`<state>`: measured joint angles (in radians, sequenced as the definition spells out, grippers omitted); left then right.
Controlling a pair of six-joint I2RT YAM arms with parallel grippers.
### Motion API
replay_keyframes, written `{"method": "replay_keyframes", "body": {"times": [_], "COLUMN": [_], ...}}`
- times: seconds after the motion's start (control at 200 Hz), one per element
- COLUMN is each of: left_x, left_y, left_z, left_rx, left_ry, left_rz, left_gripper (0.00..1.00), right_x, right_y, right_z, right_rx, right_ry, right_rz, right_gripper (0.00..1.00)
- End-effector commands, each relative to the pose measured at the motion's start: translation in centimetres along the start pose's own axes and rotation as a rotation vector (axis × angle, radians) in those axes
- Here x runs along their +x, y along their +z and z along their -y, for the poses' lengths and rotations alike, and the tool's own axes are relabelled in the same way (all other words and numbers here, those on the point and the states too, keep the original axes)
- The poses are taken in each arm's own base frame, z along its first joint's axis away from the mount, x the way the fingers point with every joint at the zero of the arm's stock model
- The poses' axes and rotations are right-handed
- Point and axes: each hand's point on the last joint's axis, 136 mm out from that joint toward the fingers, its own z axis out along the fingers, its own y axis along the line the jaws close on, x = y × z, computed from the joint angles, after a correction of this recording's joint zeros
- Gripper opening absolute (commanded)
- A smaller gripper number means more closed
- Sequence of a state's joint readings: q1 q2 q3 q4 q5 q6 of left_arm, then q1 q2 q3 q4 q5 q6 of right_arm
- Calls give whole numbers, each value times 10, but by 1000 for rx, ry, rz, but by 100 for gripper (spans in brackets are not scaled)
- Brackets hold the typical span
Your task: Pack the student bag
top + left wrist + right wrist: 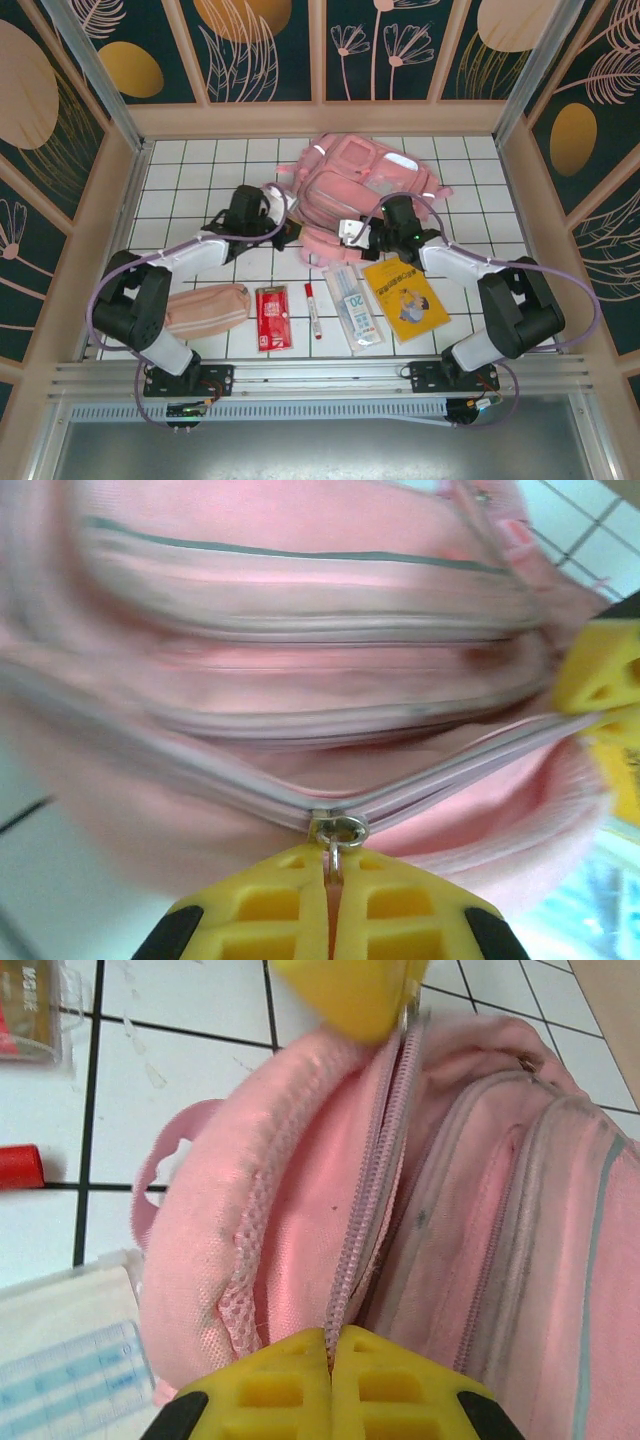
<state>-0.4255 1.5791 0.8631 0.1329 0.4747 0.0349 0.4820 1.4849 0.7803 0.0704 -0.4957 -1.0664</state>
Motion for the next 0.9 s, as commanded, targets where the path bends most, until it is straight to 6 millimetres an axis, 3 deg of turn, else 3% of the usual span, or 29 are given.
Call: {"method": "replay_keyframes", "body": {"times": [0.0, 0.025, 0.045, 0.075, 0.215, 0.305, 0.39, 0.55, 0.595, 0.625, 0.655, 0.741, 0.896], "left_x": [-13, -16, -18, -21, -24, -25, -31, -39, -37, -37, -36, -31, -29], "left_y": [-19, -20, -20, -20, -12, -10, -13, -22, -23, -24, -24, -27, -30], "left_z": [-4, -1, 3, 10, 40, 55, 65, 62, 59, 55, 45, 13, -33], "left_rx": [-21, -6, 17, 62, 171, 206, 240, 188, 173, 166, 145, 73, -100], "left_ry": [159, 161, 160, 164, 179, 185, 167, 176, 197, 191, 162, 106, 194], "left_rz": [52, 67, 76, 87, 101, 109, 146, 185, 170, 162, 150, 130, 103], "left_gripper": [0, 0, 0, 0, 0, 0, 0, 0, 0, 0, 0, 0, 0], "right_x": [11, 4, -4, -16, -75, -82, -84, -71, -60, -52, -44, -30, -43], "right_y": [-14, -14, -14, -15, -17, -3, 20, 37, 39, 39, 37, 24, -17], "right_z": [9, 11, 15, 20, 28, 34, 24, -10, -17, -20, -21, -14, 13], "right_rx": [35, 40, 47, 55, 36, 58, 22, -153, -189, -206, -216, -193, -106], "right_ry": [15, 34, 63, 124, 341, 392, 404, 346, 322, 306, 286, 229, 117], "right_rz": [-44, -17, 13, 68, 338, 340, 300, 221, 158, 111, 69, -1, 53], "right_gripper": [3, 17, 34, 45, 62, 62, 62, 49, 33, 14, 1, 0, 0]}}
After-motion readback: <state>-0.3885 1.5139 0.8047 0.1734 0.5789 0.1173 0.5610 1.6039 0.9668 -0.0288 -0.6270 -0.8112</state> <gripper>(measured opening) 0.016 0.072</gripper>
